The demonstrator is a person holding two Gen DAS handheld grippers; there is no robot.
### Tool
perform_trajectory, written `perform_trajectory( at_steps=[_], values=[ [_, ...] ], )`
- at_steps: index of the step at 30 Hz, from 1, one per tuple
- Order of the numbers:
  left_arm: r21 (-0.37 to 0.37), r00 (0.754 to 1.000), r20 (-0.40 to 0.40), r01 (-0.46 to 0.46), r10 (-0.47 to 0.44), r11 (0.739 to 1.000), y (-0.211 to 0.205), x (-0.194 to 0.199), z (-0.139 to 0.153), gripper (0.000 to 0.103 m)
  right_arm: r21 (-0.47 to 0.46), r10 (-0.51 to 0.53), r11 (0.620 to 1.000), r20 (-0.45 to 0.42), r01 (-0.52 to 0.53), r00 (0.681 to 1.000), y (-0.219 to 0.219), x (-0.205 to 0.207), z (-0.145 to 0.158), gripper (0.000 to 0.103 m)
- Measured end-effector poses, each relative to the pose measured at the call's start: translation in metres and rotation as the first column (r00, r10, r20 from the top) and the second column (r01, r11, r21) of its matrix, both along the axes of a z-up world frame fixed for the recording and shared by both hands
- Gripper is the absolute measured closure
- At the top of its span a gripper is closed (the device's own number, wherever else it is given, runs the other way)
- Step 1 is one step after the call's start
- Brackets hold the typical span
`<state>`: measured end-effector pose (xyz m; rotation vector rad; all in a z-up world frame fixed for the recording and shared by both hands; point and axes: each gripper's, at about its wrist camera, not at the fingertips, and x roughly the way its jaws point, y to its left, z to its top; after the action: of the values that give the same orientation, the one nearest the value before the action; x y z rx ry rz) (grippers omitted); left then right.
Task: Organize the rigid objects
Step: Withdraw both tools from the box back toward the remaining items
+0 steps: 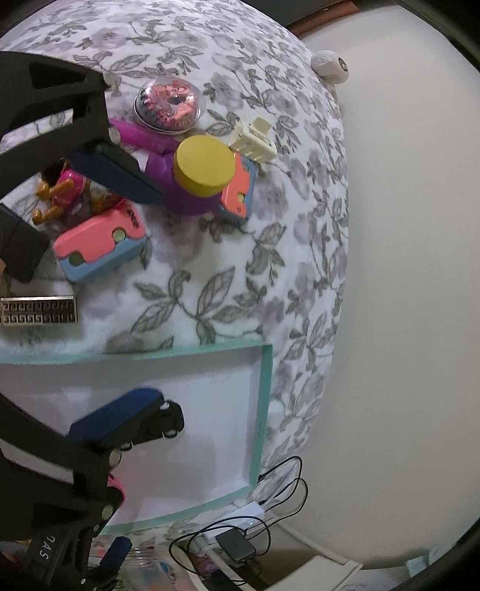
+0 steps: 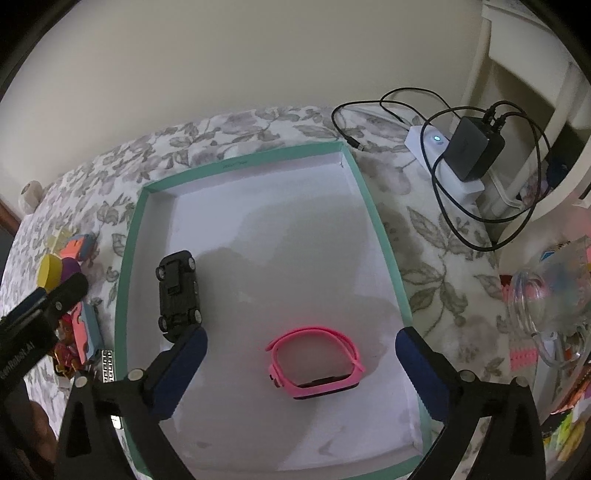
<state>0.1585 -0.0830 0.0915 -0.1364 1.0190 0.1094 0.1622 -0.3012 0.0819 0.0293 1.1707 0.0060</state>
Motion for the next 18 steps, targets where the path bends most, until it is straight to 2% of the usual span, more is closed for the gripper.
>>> perform_trajectory(
  at_steps=[10,13,18],
  values=[
    [-0.017,0.996,-0.049,-0.080,0.079,0.997,0.031,0.000,-0.003,0.001,0.013,0.021,1.000,0.027,-0.021,0.999,0.008,-0.001,0.013,0.000],
    [-0.042,0.994,-0.031,-0.103,0.102,0.994,0.045,-0.001,0.012,0.001,0.017,0.041,0.999,0.084,-0.042,0.996,0.019,-0.005,0.034,0.000],
    [-0.028,0.991,0.013,-0.135,0.136,0.990,0.070,-0.009,0.049,0.001,0.080,0.120,0.988,0.166,-0.135,0.979,0.050,-0.016,0.068,0.000]
  ],
)
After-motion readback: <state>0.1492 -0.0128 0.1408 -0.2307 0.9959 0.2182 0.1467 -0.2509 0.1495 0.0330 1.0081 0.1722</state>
